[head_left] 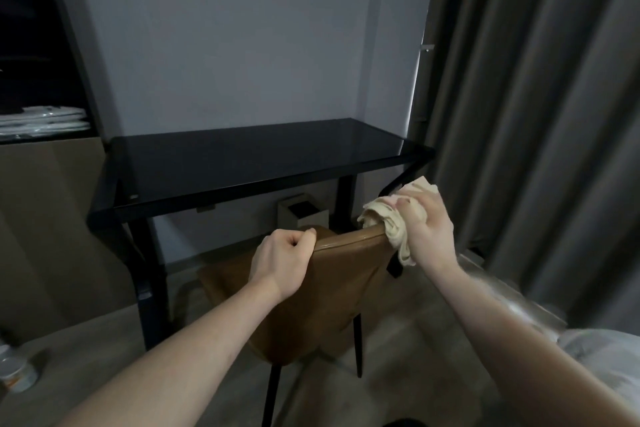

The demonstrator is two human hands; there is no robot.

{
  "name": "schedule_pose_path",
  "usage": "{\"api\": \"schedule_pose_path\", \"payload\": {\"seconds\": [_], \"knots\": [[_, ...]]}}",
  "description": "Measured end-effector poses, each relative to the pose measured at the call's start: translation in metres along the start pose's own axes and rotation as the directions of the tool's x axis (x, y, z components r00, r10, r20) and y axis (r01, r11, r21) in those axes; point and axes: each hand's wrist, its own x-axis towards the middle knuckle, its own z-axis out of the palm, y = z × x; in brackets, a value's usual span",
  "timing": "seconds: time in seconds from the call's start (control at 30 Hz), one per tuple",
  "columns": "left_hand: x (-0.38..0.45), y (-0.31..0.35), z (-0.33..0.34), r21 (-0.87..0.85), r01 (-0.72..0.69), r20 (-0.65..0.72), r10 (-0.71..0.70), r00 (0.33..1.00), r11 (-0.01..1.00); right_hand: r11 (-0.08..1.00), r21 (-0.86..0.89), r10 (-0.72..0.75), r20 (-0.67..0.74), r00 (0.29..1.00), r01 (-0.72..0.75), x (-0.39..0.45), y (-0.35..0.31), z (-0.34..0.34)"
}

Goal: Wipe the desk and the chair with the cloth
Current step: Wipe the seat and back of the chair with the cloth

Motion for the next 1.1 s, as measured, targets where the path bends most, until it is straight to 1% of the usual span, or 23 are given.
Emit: {"api": "schedule_pose_path", "payload": {"seconds": [0.13, 0.2, 0.3, 0.37, 0.43, 0.53, 0.6, 0.67, 0.8, 0.9, 1.0, 1.1], "knots": [[-0.002, 0.004, -0.002, 0.007, 0.008, -0.005, -0.008, 1.000, 1.000, 0.996, -0.032, -0.091, -0.132, 0.987, 0.087, -0.039, -0.006, 0.027], [-0.003, 0.004, -0.003, 0.006, 0.021, -0.014, -0.021, 1.000, 1.000, 0.997, -0.015, -0.074, -0.186, 0.980, 0.072, -0.060, -0.012, 0.042], [-0.003, 0.006, -0.004, 0.002, 0.036, -0.010, -0.036, 0.999, 0.999, 0.999, 0.020, -0.030, -0.191, 0.981, 0.034, -0.093, -0.022, 0.062], [-0.003, 0.004, -0.004, -0.003, 0.036, -0.005, -0.036, 0.999, 0.999, 0.999, 0.027, -0.041, -0.165, 0.985, 0.046, -0.110, -0.026, 0.071], [-0.003, 0.003, -0.004, -0.012, 0.041, 0.009, -0.041, 0.999, 0.999, 0.998, 0.038, -0.047, -0.162, 0.986, 0.053, -0.111, -0.022, 0.072], [-0.002, 0.004, -0.006, -0.029, 0.058, 0.018, -0.057, 0.998, 0.998, 0.997, 0.017, -0.072, -0.207, 0.976, 0.077, -0.092, -0.013, 0.065], [-0.001, 0.003, -0.006, -0.036, 0.053, 0.024, -0.052, 0.998, 0.998, 0.998, 0.056, -0.025, -0.253, 0.967, 0.041, -0.071, -0.007, 0.057], [-0.001, 0.001, -0.005, -0.050, 0.042, 0.046, -0.040, 0.998, 0.998, 0.989, 0.140, 0.080, -0.277, 0.957, -0.042, -0.044, 0.003, 0.049], [0.007, 0.001, -0.002, -0.049, 0.050, 0.057, -0.047, 0.997, 0.998, 0.953, 0.248, 0.236, -0.246, 0.940, -0.174, -0.003, 0.012, 0.033], [0.012, 0.005, 0.001, -0.028, 0.067, 0.050, -0.066, 0.997, 0.997, 0.915, 0.341, 0.302, -0.232, 0.925, -0.213, 0.009, 0.011, 0.028], [0.011, 0.005, 0.002, -0.013, 0.065, 0.043, -0.064, 0.997, 0.998, 0.897, 0.341, 0.370, -0.235, 0.899, -0.280, 0.004, 0.003, 0.032], [0.008, 0.005, 0.001, -0.026, 0.071, 0.077, -0.069, 0.995, 0.997, 0.896, 0.349, 0.377, -0.270, 0.886, -0.274, -0.011, -0.003, 0.038]]}}
